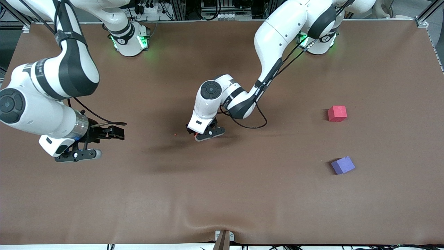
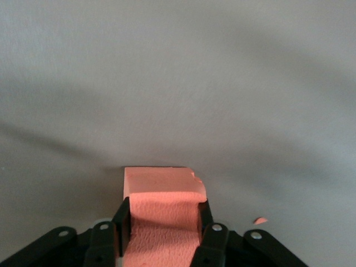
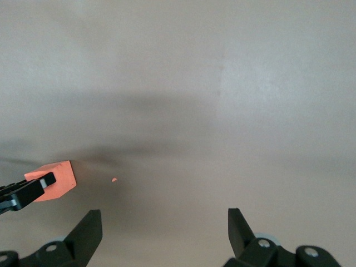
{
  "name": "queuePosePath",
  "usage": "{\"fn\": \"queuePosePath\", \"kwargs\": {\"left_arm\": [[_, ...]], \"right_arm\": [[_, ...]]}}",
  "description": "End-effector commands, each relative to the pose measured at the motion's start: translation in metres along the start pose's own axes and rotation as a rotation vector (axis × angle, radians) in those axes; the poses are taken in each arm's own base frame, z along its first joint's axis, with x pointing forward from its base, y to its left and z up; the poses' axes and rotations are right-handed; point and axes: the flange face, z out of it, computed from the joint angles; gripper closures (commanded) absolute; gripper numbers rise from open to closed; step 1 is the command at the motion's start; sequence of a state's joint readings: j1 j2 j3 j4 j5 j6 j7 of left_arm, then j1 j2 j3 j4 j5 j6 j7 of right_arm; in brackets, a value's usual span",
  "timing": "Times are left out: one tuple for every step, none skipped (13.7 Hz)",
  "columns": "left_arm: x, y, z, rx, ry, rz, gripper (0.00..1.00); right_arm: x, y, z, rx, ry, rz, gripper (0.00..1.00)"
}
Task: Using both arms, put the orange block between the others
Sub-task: 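Carry the orange cube with the left gripper between the pink and purple cubes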
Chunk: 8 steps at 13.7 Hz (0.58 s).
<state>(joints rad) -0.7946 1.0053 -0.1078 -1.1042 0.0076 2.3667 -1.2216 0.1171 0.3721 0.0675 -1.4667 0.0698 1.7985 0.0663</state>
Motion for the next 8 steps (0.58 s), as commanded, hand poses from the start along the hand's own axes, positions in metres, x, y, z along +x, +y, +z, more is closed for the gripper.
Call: {"fn": "queuePosePath", "kwargs": {"left_arm": [[0.069,-0.007,-0.084,0.008,0.038,-0.068,1.0],[0.09,-0.013,-0.119,0.014,0.039,-0.069,1.0],[0.108,-0.018,-0.154,0.015,0.037,-0.052,1.0],[0.132,-0.034,-0.181,0.036,0.029,-0.024,1.0],[0.153,-0.048,-0.208,0.032,0.012,0.011,1.0],[0.178,-0.071,-0.227,0.041,-0.014,0.041,1.0],[0.195,-0.092,-0.245,0.066,-0.037,0.077,1.0],[0.211,-0.12,-0.257,0.107,-0.063,0.117,1.0]], "right_arm": [[0.0,0.0,-0.01,-0.02,0.044,-0.017,0.0],[-0.002,0.001,-0.014,-0.022,0.048,-0.015,0.0],[-0.005,0.01,-0.024,-0.024,0.051,-0.002,0.0],[-0.014,0.014,-0.045,-0.026,0.059,0.004,0.0],[-0.025,0.016,-0.063,-0.03,0.058,0.005,0.0],[-0.033,0.018,-0.074,-0.034,0.052,0.005,0.0],[-0.039,0.023,-0.082,-0.04,0.039,0.013,0.0],[-0.047,0.034,-0.091,-0.043,0.019,0.023,0.0]]}}
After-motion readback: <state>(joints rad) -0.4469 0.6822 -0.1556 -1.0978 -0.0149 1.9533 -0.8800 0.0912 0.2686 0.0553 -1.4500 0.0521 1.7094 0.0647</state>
